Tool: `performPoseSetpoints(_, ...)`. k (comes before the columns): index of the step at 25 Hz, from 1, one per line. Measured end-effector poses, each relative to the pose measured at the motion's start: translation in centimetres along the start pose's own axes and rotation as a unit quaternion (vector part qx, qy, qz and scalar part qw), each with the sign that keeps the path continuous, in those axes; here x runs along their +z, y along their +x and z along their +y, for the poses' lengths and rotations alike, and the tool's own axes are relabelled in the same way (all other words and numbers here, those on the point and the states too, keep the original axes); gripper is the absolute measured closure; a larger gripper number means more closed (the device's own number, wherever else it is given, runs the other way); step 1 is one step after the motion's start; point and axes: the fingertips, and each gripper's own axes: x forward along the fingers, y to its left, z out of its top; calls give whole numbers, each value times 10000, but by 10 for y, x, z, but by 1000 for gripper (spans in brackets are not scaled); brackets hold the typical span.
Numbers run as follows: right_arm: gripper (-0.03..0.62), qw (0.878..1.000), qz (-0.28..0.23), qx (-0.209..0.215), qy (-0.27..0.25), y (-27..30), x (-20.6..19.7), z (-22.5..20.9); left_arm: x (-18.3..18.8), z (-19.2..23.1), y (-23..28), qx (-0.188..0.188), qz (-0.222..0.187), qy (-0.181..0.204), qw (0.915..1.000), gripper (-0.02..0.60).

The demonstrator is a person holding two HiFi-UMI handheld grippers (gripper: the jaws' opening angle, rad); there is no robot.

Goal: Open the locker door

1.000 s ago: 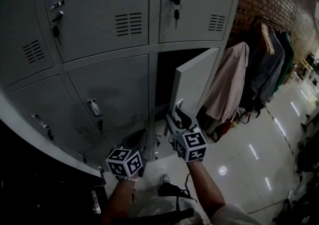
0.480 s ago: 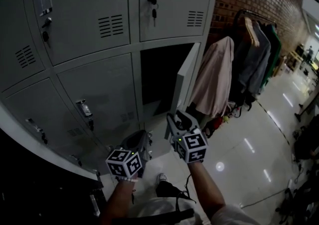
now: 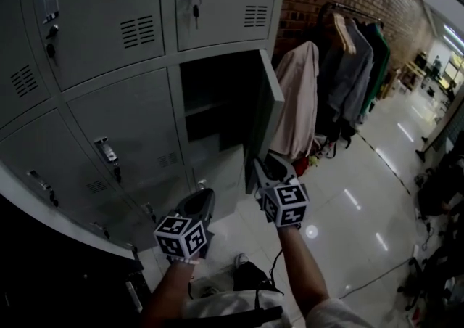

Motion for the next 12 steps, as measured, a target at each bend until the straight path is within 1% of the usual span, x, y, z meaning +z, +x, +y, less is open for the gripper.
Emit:
performPoseSetpoints(3,473,9997,41,-221,-22,-14,-4,-22,-9,-17,8,-67,60,-9,10000,591)
performPoseSetpoints(5,481,9996,56,-280,-26,-22,-6,-37,-12,-28,14,-84,70,15,9999,591)
performPoseSetpoints(12,497,9997,96,-216,-45,-33,-10,-93,-11,-59,49,78,-46,16,10000,591)
